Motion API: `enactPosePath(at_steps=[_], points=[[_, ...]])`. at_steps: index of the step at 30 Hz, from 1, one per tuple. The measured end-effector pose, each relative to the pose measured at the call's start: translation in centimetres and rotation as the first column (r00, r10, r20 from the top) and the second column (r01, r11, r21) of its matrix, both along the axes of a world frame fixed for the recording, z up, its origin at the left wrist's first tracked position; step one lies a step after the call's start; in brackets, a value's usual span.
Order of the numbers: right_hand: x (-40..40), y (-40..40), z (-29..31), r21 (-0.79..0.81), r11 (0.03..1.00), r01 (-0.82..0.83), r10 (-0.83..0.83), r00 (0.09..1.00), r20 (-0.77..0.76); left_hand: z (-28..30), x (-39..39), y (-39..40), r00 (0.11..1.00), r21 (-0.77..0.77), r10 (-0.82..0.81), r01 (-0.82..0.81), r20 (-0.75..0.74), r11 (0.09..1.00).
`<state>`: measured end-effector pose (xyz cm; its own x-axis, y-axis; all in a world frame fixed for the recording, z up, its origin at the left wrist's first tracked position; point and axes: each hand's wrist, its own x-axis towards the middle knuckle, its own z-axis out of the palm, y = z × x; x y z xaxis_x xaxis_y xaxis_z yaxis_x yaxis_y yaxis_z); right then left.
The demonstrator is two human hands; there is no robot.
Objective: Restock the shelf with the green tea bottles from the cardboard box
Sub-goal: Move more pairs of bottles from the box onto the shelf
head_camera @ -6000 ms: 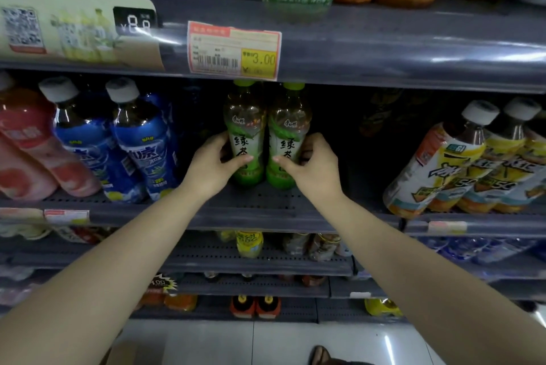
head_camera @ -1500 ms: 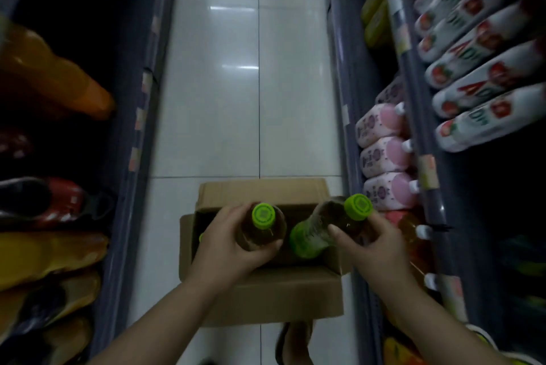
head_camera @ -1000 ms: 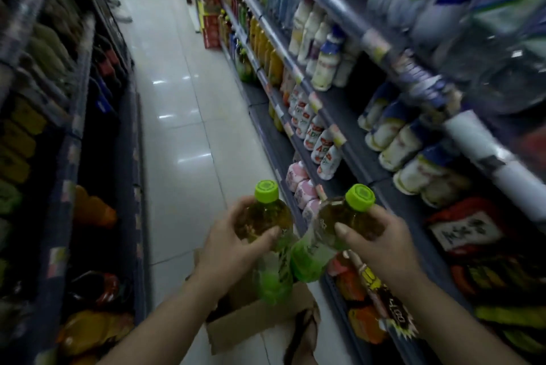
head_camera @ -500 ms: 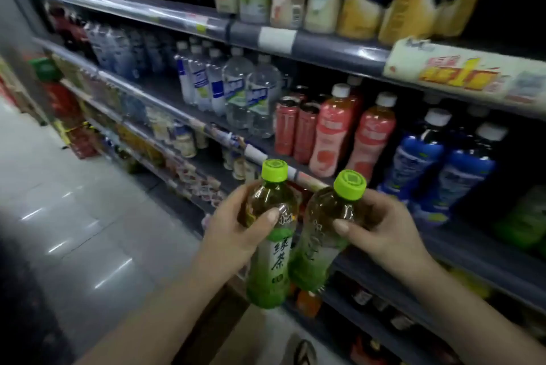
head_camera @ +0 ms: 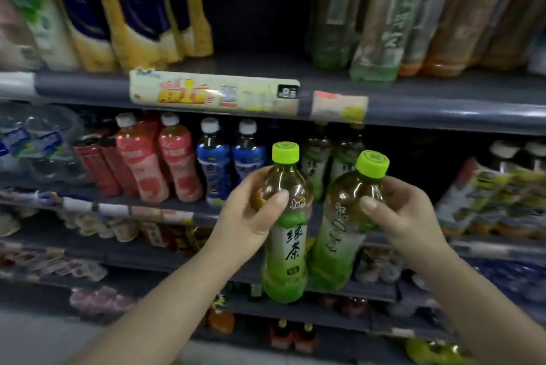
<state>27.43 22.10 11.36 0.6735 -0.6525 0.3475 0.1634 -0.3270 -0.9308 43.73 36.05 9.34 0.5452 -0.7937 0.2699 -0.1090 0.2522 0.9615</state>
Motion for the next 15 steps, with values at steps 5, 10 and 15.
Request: enactPosePath(at_steps=[5,10,15], points=[[-4.3,-4.8,-0.8,0.008,0.99,0.14,-0.139,0.989,-0.051,-1.3,-3.6,-6.9,0.998,0.014,-0.065,0.065,-0.006,0.998],[-6.0,-8.5,-1.1,-0.052,0.967,0.25,-0.252,0.966,-0.053,-1.7,-5.9,-12.1,0.997,-0.001,-0.066,0.066,0.051,0.998],[-5.8,-11.4,-1.6,-0.09,0.92,0.382,-0.387,0.921,-0.049,-2.2,-6.1,-16.3,0.996,-0.008,-0.031,0.032,0.085,0.999]])
